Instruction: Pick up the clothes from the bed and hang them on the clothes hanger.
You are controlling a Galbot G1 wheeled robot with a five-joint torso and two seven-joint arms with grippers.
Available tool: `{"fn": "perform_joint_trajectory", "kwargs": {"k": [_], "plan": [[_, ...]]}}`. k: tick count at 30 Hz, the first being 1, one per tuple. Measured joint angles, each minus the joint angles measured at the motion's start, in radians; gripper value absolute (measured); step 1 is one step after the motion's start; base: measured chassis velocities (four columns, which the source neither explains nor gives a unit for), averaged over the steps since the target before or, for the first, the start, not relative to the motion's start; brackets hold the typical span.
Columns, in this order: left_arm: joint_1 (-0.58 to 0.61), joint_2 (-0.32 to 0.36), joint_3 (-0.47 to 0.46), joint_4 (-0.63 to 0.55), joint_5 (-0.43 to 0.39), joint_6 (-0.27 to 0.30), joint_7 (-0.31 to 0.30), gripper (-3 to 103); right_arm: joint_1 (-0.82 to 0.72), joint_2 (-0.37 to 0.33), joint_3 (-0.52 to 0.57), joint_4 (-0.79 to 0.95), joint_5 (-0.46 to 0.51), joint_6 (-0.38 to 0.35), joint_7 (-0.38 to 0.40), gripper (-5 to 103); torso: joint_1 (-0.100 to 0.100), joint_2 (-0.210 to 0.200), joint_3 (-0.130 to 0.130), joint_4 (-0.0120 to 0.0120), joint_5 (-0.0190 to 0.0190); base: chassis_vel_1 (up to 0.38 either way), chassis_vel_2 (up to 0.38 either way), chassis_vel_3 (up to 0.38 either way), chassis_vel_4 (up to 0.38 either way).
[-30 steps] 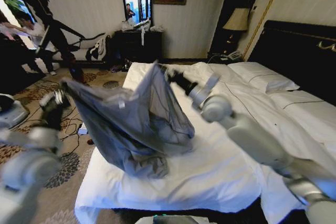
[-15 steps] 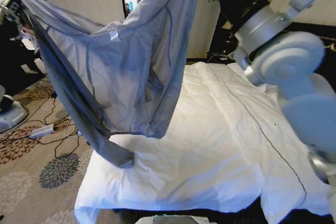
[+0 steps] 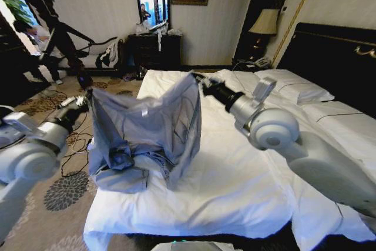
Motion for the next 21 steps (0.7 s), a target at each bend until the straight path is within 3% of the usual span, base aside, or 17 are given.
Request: {"fn": "perform_joint_trajectory", "kwargs": {"k": [2, 3, 5, 7, 9, 12, 13, 14, 15, 16, 17, 18, 20, 21], "plan": [[0.031, -0.003, -0.024, -0.010, -0.036, 0.149, -0.046, 19, 0.007, 0.009, 0.005, -0.006, 0.023, 0.002, 0.013, 0, 0.000, 0.000, 0.000, -0.0001, 0.0000, 0.000, 0.000, 0.000, 0.000], [0.031, -0.003, -0.024, -0.010, -0.036, 0.149, -0.046, 19, 0.007, 0.009, 0.005, -0.006, 0.023, 0.002, 0.013, 0, 0.000, 0.000, 0.000, -0.0001, 0.0000, 0.000, 0.000, 0.000, 0.000], [0.077, -0.013, -0.057, -0.031, -0.083, 0.350, -0.096, 29, 0.025, 0.025, 0.012, -0.036, 0.027, -0.003, 0.035, 0, 0.000, 0.000, 0.000, 0.0002, -0.0002, 0.000, 0.000, 0.000, 0.000], [0.113, -0.025, -0.078, -0.064, -0.113, 0.442, -0.107, 34, 0.042, 0.041, 0.007, -0.062, 0.028, -0.010, 0.052, 0, 0.000, 0.000, 0.000, 0.0003, -0.0001, 0.000, 0.000, 0.000, 0.000], [0.128, -0.030, -0.082, -0.080, -0.121, 0.454, -0.100, 40, 0.049, 0.049, 0.002, -0.071, 0.028, -0.012, 0.056, 0, 0.000, 0.000, 0.000, 0.0003, 0.0000, 0.000, 0.000, 0.000, 0.000], [0.170, -0.050, -0.083, -0.136, -0.100, 0.468, -0.029, 56, 0.061, 0.077, -0.017, -0.100, 0.016, -0.015, 0.061, 0, 0.000, 0.000, 0.000, 0.0004, 0.0000, 0.000, 0.000, 0.000, 0.000], [0.173, -0.054, -0.083, -0.145, -0.078, 0.466, 0.009, 56, 0.061, 0.081, -0.019, -0.105, 0.010, -0.016, 0.061, 0, 0.000, 0.000, 0.000, 0.0004, 0.0000, 0.000, 0.000, 0.000, 0.000], [0.173, -0.054, -0.083, -0.145, -0.078, 0.466, 0.009, 56, 0.061, 0.081, -0.019, -0.105, 0.010, -0.016, 0.061, 0, 0.000, 0.000, 0.000, 0.0004, 0.0000, 0.000, 0.000, 0.000, 0.000], [0.176, -0.059, -0.085, -0.157, -0.045, 0.419, 0.099, 61, 0.058, 0.087, -0.020, -0.112, 0.003, -0.017, 0.061, 0, 0.000, 0.000, 0.000, 0.0004, -0.0004, 0.000, 0.000, 0.000, 0.000], [0.172, -0.059, -0.096, -0.163, -0.024, 0.320, 0.188, 67, 0.052, 0.091, -0.018, -0.115, -0.001, -0.017, 0.061, 0, 0.000, 0.000, 0.000, 0.0000, 0.0000, 0.000, 0.000, 0.000, 0.000], [0.166, -0.057, -0.102, -0.164, -0.016, 0.250, 0.230, 72, 0.048, 0.093, -0.014, -0.116, -0.004, -0.017, 0.062, 0, 0.000, 0.000, 0.000, 0.0001, 0.0001, 0.000, 0.000, 0.000, 0.000], [0.166, -0.057, -0.102, -0.164, -0.016, 0.250, 0.230, 72, 0.048, 0.093, -0.014, -0.116, -0.004, -0.017, 0.062, 0, 0.000, 0.000, 0.000, 0.0001, 0.0001, 0.000, 0.000, 0.000, 0.000], [0.123, -0.035, -0.143, -0.153, -0.028, 0.024, 0.319, 84, 0.032, 0.100, 0.002, -0.115, -0.020, -0.017, 0.062, 0, 0.000, 0.000, 0.000, -0.0003, 0.0002, 0.000, 0.000, 0.000, 0.000], [0.115, -0.027, -0.158, -0.149, -0.051, -0.004, 0.326, 84, 0.027, 0.102, 0.005, -0.114, -0.025, -0.017, 0.062, 0, 0.000, 0.000, 0.000, -0.0003, 0.0001, 0.000, 0.000, 0.000, 0.000]]}}
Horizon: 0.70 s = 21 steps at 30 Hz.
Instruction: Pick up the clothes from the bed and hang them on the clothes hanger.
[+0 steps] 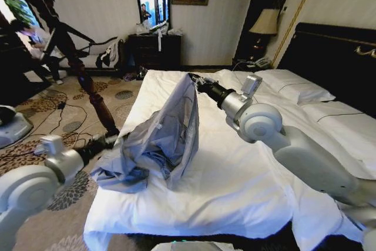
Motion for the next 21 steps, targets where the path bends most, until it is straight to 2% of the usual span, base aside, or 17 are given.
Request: {"fn": "perform_joint_trajectory", "kwargs": {"k": [3, 6, 7, 8, 11, 12, 13, 16, 17, 18, 21], "plan": [[-0.031, 0.033, -0.063, 0.028, -0.084, -0.062, -0.001, 94, -0.016, 0.008, 0.017, 0.010, -0.012, -0.001, -0.002, 0, 0.000, 0.000, 0.000, 0.0004, 0.0000, 0.000, 0.000, 0.000, 0.000], [-0.058, 0.082, -0.107, 0.093, -0.108, -0.084, -0.040, 100, -0.028, 0.017, 0.037, 0.020, -0.015, -0.003, -0.004, 0, 0.000, 0.000, 0.000, 0.0006, -0.0002, 0.000, 0.000, 0.000, 0.000], [-0.093, 0.151, -0.131, 0.187, -0.112, -0.086, -0.095, 100, -0.035, 0.024, 0.058, 0.027, -0.017, -0.005, -0.009, 0, 0.000, 0.000, 0.000, 0.0005, -0.0006, 0.000, 0.000, 0.000, 0.000], [-0.093, 0.151, -0.131, 0.187, -0.112, -0.086, -0.095, 100, -0.035, 0.024, 0.058, 0.027, -0.017, -0.005, -0.009, 0, 0.000, 0.000, 0.000, 0.0005, -0.0006, 0.000, 0.000, 0.000, 0.000], [-0.174, 0.261, -0.117, 0.340, -0.112, -0.087, -0.139, 100, -0.044, 0.032, 0.082, 0.036, -0.024, -0.005, -0.022, 0, 0.000, 0.000, 0.000, 0.0003, -0.0004, 0.000, 0.000, 0.000, 0.000], [-0.210, 0.314, -0.103, 0.409, -0.112, -0.087, -0.141, 100, -0.049, 0.035, 0.092, 0.042, -0.026, -0.006, -0.028, 0, 0.000, 0.000, 0.000, 0.0001, -0.0005, 0.000, 0.000, 0.000, 0.000], [-0.210, 0.314, -0.103, 0.409, -0.112, -0.087, -0.141, 100, -0.049, 0.035, 0.092, 0.042, -0.026, -0.006, -0.028, 0, 0.000, 0.000, 0.000, 0.0001, -0.0005, 0.000, 0.000, 0.000, 0.000], [-0.254, 0.399, -0.084, 0.534, -0.112, -0.086, -0.120, 100, -0.064, 0.040, 0.107, 0.051, -0.032, -0.006, -0.041, 0, 0.000, 0.000, 0.000, 0.0001, -0.0002, 0.000, 0.000, 0.000, 0.000], [-0.268, 0.452, -0.077, 0.610, -0.113, -0.079, -0.104, 100, -0.077, 0.045, 0.118, 0.055, -0.037, -0.006, -0.049, 0, 0.000, 0.000, 0.000, 0.0005, -0.0004, 0.000, 0.000, 0.000, 0.000], [-0.268, 0.452, -0.077, 0.610, -0.113, -0.079, -0.104, 100, -0.077, 0.045, 0.118, 0.055, -0.037, -0.006, -0.049, 0, 0.000, 0.000, 0.000, 0.0005, -0.0004, 0.000, 0.000, 0.000, 0.000], [-0.269, 0.542, -0.076, 0.716, -0.107, -0.047, -0.081, 100, -0.099, 0.054, 0.130, 0.058, -0.048, -0.006, -0.058, 0, 0.000, 0.000, 0.000, 0.0006, -0.0004, 0.000, 0.000, 0.000, 0.000]]}}
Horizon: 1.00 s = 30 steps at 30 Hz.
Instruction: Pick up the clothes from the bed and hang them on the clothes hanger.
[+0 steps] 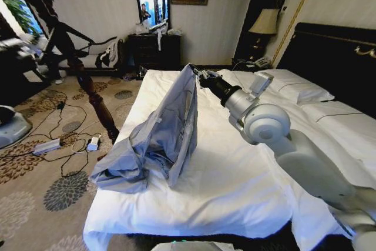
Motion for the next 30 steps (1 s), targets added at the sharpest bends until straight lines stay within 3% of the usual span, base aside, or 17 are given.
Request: {"fn": "perform_joint_trajectory", "kwargs": {"k": [5, 13, 17, 20, 22, 25, 27, 29, 30], "plan": [[0.023, 0.078, 0.004, 0.085, 0.004, 0.027, 0.002, 100, -0.016, 0.027, 0.007, 0.000, -0.019, 0.000, -0.010, 0, 0.000, 0.000, 0.000, -0.0004, 0.0005, 0.000, 0.000, 0.000, 0.000], [0.042, 0.104, 0.013, 0.152, -0.025, 0.023, -0.027, 100, -0.029, 0.064, 0.013, -0.004, -0.034, -0.002, -0.016, 0, 0.000, 0.000, 0.000, -0.0001, 0.0000, 0.000, 0.000, 0.000, 0.000], [0.050, 0.095, 0.020, 0.194, -0.010, 0.036, 0.008, 100, -0.052, 0.073, 0.016, -0.009, -0.050, -0.003, -0.024, 0, 0.000, 0.000, 0.000, -0.0004, 0.0009, 0.000, 0.000, 0.000, 0.000], [0.028, -0.041, 0.050, 0.098, 0.018, 0.028, 0.023, 100, -0.064, 0.086, 0.019, -0.015, -0.058, -0.004, -0.025, 0, 0.000, 0.000, 0.000, 0.0000, 0.0002, 0.000, 0.000, 0.000, 0.000], [0.025, -0.072, 0.057, 0.075, 0.026, 0.024, 0.022, 100, -0.065, 0.087, 0.019, -0.017, -0.059, -0.005, -0.025, 0, 0.000, 0.000, 0.000, 0.0000, -0.0001, 0.000, 0.000, 0.000, 0.000], [-0.017, -0.219, 0.130, -0.009, 0.105, -0.012, 0.007, 100, -0.070, 0.091, 0.019, -0.026, -0.066, -0.006, -0.026, 0, 0.000, 0.000, 0.000, 0.0002, 0.0001, 0.000, 0.000, 0.000, 0.000], [-0.042, -0.253, 0.162, -0.021, 0.126, -0.020, 0.002, 100, -0.070, 0.093, 0.017, -0.031, -0.068, -0.006, -0.026, 0, 0.000, 0.000, 0.000, 0.0003, -0.0003, 0.000, 0.000, 0.000, 0.000], [-0.168, -0.351, 0.305, -0.030, 0.193, -0.061, -0.031, 100, -0.064, 0.110, 0.008, -0.050, -0.071, -0.007, -0.027, 0, 0.000, 0.000, 0.000, -0.0002, -0.0002, 0.000, 0.000, 0.000, 0.000], [-0.213, -0.368, 0.350, -0.022, 0.215, -0.071, -0.042, 100, -0.062, 0.115, 0.006, -0.055, -0.072, -0.008, -0.026, 0, 0.000, 0.000, 0.000, -0.0009, -0.0008, 0.000, 0.000, 0.000, 0.000]]}}
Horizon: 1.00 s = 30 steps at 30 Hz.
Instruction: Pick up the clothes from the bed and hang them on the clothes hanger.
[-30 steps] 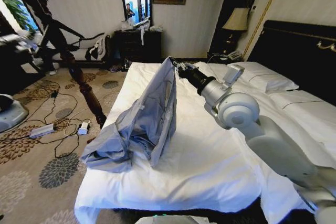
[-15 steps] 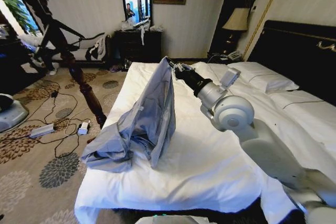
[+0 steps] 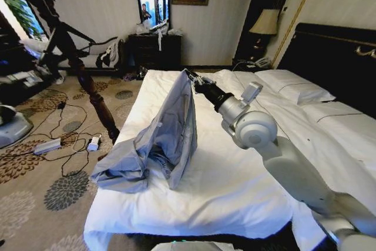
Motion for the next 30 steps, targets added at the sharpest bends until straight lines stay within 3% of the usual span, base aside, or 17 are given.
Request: {"fn": "perform_joint_trajectory", "kwargs": {"k": [3, 9, 11, 14, 18, 20, 23, 30], "plan": [[-0.063, 0.000, 0.052, 0.008, 0.023, -0.003, -0.008, 100, 0.000, 0.006, -0.003, -0.008, 0.000, -0.001, 0.001, 0, 0.000, 0.000, 0.000, 0.0001, 0.0008, 0.000, 0.000, 0.000, 0.000], [-0.138, 0.140, 0.078, 0.023, 0.013, 0.020, 0.021, 100, -0.004, 0.008, -0.006, -0.021, -0.006, -0.001, 0.002, 0, 0.000, 0.000, 0.000, 0.0010, 0.0021, 0.000, 0.000, 0.000, 0.000], [-0.249, 0.179, 0.198, 0.076, -0.014, 0.011, 0.038, 100, -0.004, 0.019, -0.005, -0.031, -0.010, -0.001, 0.001, 0, 0.000, 0.000, 0.000, 0.0018, 0.0017, 0.000, 0.000, 0.000, 0.000], [-0.314, 0.173, 0.265, 0.094, -0.019, 0.011, 0.040, 100, -0.003, 0.022, -0.004, -0.036, -0.011, -0.001, 0.001, 0, 0.000, 0.000, 0.000, 0.0002, 0.0002, 0.000, 0.000, 0.000, 0.000], [-0.322, 0.110, 0.294, 0.075, -0.019, 0.014, 0.027, 100, -0.007, 0.024, -0.002, -0.044, -0.017, -0.001, -0.002, 0, 0.000, 0.000, 0.000, 0.0002, 0.0013, 0.000, 0.000, 0.000, 0.000], [-0.290, 0.057, 0.290, 0.073, 0.036, 0.006, 0.025, 100, -0.015, 0.022, 0.002, -0.047, -0.021, -0.001, -0.005, 0, 0.000, 0.000, 0.000, 0.0006, 0.0008, 0.000, 0.000, 0.000, 0.000], [-0.310, 0.030, 0.310, 0.084, 0.055, 0.000, 0.019, 100, -0.021, 0.019, 0.002, -0.049, -0.024, 0.000, -0.011, 0, 0.000, 0.000, 0.000, 0.0015, 0.0001, 0.000, 0.000, 0.000, 0.000], [-0.493, 0.065, 0.420, 0.106, 0.023, 0.015, 0.023, 100, -0.020, 0.030, -0.004, -0.063, -0.034, 0.002, -0.017, 0, 0.000, 0.000, 0.000, 0.0001, 0.0018, 0.000, 0.000, 0.000, 0.000]]}}
